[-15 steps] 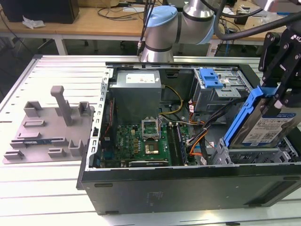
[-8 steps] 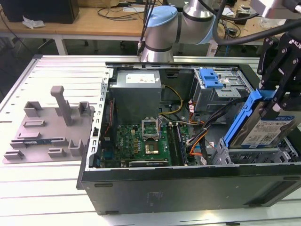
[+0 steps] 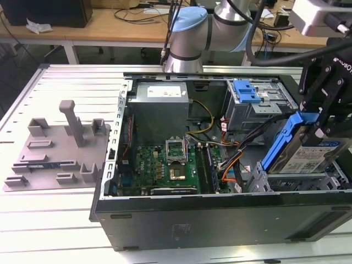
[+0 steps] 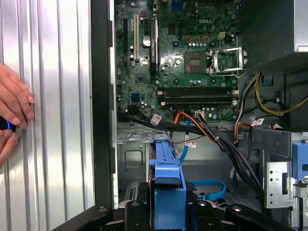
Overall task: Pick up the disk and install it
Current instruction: 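Insert the disk into the insertion slot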
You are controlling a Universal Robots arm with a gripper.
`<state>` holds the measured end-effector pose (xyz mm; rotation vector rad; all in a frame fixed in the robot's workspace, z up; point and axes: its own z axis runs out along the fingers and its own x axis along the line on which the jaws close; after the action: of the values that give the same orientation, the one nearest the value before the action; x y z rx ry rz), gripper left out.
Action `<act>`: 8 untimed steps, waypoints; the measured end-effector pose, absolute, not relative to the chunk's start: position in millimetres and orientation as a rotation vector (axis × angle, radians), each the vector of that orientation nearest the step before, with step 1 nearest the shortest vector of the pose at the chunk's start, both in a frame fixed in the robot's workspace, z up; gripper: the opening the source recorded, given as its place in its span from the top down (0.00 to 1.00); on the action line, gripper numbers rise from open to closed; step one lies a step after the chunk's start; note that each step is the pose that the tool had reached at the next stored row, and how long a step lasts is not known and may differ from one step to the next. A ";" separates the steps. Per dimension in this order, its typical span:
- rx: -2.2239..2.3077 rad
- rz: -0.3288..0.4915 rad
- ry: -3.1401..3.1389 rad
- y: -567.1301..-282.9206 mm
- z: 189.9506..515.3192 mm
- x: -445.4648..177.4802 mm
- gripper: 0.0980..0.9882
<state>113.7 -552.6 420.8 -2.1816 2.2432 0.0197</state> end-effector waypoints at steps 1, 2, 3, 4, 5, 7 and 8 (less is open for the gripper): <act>-2.181 0.020 2.243 -552.8 420.0 113.7 0.70; -2.181 0.021 2.243 -553.0 418.7 113.7 0.70; -2.180 0.021 2.243 -553.4 417.2 113.8 0.70; -2.180 0.022 2.243 -553.5 416.5 113.8 0.70; -2.177 0.025 2.243 -554.7 409.9 114.0 0.70; -2.176 0.026 2.243 -555.1 407.9 114.1 0.70; -2.176 0.026 2.243 -555.4 406.4 114.1 0.70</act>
<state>114.1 -555.4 406.4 -2.1756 2.2431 0.0263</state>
